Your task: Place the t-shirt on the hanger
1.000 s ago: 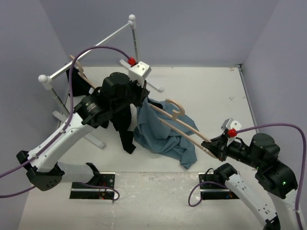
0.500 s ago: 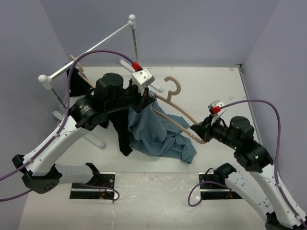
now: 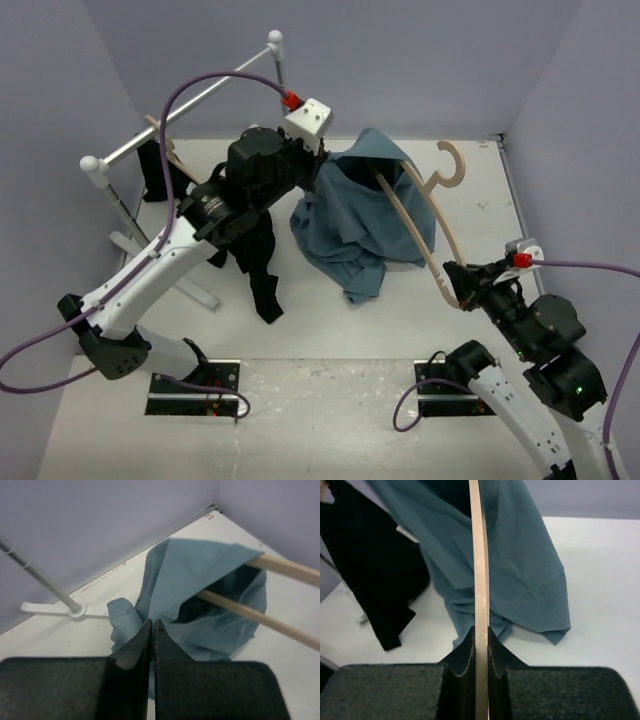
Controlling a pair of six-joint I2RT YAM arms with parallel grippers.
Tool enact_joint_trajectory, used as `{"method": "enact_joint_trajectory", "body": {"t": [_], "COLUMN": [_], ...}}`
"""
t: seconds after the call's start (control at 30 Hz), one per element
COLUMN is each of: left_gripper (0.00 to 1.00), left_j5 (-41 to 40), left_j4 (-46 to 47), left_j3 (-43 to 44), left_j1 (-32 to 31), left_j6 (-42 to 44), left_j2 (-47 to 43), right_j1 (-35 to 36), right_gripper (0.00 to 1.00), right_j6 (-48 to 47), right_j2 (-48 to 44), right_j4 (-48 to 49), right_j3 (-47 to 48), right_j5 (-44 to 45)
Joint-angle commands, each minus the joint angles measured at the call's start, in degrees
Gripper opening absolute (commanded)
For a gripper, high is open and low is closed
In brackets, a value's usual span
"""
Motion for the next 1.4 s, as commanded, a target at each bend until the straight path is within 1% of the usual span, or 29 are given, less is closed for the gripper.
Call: {"method": "enact_joint_trajectory", "body": {"t": [0.0, 0.03, 0.13, 0.23, 0.43, 0.5, 0.57, 0.63, 0.67, 0.7, 0.8, 0.83, 0.87, 0.9, 0.97, 1.1, 1.13, 1.2, 1.33, 1.37], "left_gripper": [0.00, 0.00, 0.00, 0.00, 0.00, 0.00, 0.00, 0.00, 0.00, 0.00, 0.00, 0.00, 0.00, 0.00, 0.00, 0.00, 0.00, 0.00, 0.00, 0.00], "left_j5": [-6.39, -7.40, -10.15, -11.98, -11.04, -11.00, -9.34, -2.65, -0.57, 5.99, 12.92, 17.05, 20.32, 21.53, 28.41, 36.08, 36.89, 37.70, 38.55, 38.02], "left_j4": [4.18, 3.73, 4.47, 5.93, 5.38, 5.52, 5.52, 6.43, 6.56, 7.12, 8.14, 8.47, 8.78, 8.89, 10.22, 8.86, 8.06, 5.71, 0.92, 0.28], "left_j3": [5.44, 5.89, 3.32, 0.38, -0.30, -0.65, -1.01, -2.57, -3.37, -4.79, -8.15, -8.99, -10.10, -10.95, -12.84, -12.91, -12.14, -11.10, -7.90, -7.40], "left_j1": [0.11, 0.11, 0.11, 0.15, 0.20, 0.32, 0.40, 0.46, 0.46, 0.46, 0.46, 0.46, 0.46, 0.46, 0.46, 0.46, 0.46, 0.46, 0.46, 0.46], "left_j6": [2.24, 3.46, 3.76, 3.58, 2.68, 3.10, 3.51, 3.95, 4.34, 5.05, 6.88, 7.77, 8.39, 8.62, 9.14, 11.63, 12.29, 13.72, 16.31, 16.54], "left_j2": [4.04, 4.55, 4.48, 3.97, 4.66, 4.75, 4.62, 3.87, 3.42, 2.73, 1.09, 0.58, -0.22, -0.85, -2.67, -5.14, -5.70, -6.16, -6.50, -6.53], "right_j1": [-0.18, -0.23, -0.15, -0.19, -0.19, -0.24, -0.17, -0.15, -0.15, -0.15, -0.24, -0.24, -0.24, -0.24, -0.29, -0.24, -0.24, -0.24, -0.24, -0.24], "right_gripper": [0.00, 0.00, 0.00, 0.00, 0.00, 0.00, 0.00, 0.00, 0.00, 0.00, 0.00, 0.00, 0.00, 0.00, 0.00, 0.00, 0.00, 0.00, 0.00, 0.00], "right_j6": [-2.66, -3.44, -4.80, -7.09, -8.81, -9.97, -10.71, -11.92, -11.90, -11.81, -11.51, -11.01, -10.27, -10.00, -8.25, -7.29, -7.12, -6.19, -3.49, -3.11], "right_j2": [-0.14, -0.86, -1.73, 1.73, 4.46, 4.50, 4.94, 6.69, 7.56, 8.49, 9.95, 10.91, 11.53, 11.76, 12.51, 13.06, 13.08, 12.90, 11.45, 11.36], "right_j4": [-4.50, -4.80, -7.01, -9.37, -9.51, -9.58, -9.33, -8.56, -7.83, -6.39, -3.13, -2.26, -0.67, 0.87, 6.34, 16.24, 19.65, 23.32, 36.49, 38.11], "right_j3": [3.28, 3.89, 6.13, 7.17, 7.39, 7.62, 8.07, 8.93, 9.00, 9.18, 9.10, 9.01, 8.70, 8.31, 6.01, 0.87, -0.05, -2.82, -9.67, -10.52], "right_j5": [-8.26, -8.49, -10.45, -12.36, -17.90, -18.42, -18.91, -19.48, -19.27, -18.61, -19.30, -19.20, -18.77, -18.06, -16.34, -16.92, -17.09, -16.58, -17.00, -16.76]}}
